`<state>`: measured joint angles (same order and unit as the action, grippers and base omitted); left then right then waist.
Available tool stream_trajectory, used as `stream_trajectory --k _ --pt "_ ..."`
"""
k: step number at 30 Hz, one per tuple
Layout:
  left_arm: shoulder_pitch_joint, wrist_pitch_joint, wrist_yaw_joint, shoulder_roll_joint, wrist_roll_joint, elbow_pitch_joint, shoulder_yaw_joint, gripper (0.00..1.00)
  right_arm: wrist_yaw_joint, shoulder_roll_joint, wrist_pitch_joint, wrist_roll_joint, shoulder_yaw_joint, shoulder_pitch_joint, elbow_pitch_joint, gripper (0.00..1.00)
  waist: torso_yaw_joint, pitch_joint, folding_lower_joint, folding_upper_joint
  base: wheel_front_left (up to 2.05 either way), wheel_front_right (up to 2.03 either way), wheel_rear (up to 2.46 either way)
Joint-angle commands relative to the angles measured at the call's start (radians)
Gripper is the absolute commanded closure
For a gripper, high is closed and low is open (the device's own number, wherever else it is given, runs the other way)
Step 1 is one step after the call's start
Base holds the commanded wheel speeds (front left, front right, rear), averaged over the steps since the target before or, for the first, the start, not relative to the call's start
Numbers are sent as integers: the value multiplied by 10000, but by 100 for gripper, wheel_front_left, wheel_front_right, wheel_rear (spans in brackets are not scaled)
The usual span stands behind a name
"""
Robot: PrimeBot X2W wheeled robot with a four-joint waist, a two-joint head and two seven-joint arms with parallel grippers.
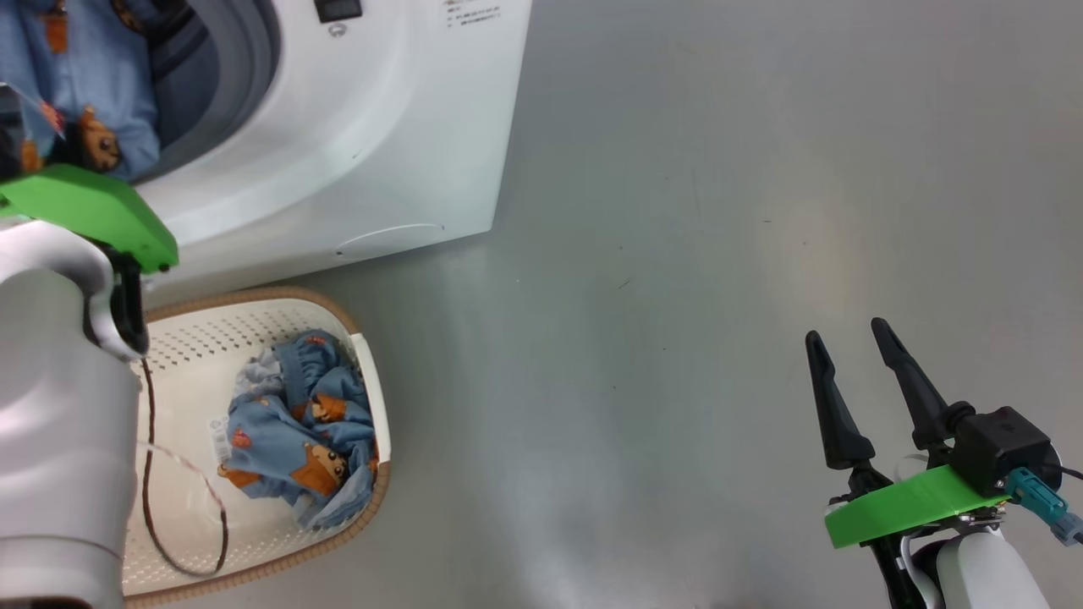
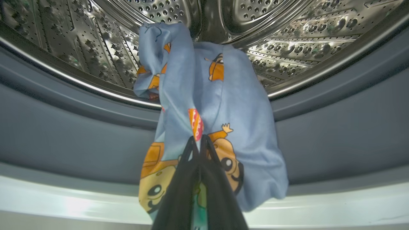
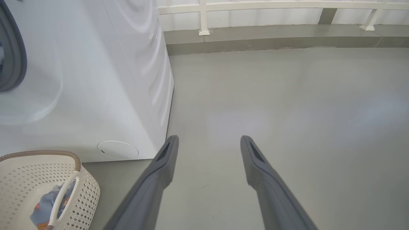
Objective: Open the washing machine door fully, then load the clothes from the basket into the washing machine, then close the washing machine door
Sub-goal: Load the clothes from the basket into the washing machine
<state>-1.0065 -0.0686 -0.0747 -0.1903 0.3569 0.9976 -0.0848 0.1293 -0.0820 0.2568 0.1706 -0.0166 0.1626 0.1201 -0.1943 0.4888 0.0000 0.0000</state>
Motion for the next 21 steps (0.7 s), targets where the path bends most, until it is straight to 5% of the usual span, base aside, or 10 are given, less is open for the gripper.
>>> stream_trajectory --k 1,21 --pt "-352 -255 -30 -447 59 -93 252 100 14 -110 49 67 213 -271 -185 0 -42 -21 0 0 0 0 0" --pt "-2444 -1910 -490 -1416 141 848 768 100 14 -98 49 198 611 -416 -86 0 -1142 350 0 0 0 0 0"
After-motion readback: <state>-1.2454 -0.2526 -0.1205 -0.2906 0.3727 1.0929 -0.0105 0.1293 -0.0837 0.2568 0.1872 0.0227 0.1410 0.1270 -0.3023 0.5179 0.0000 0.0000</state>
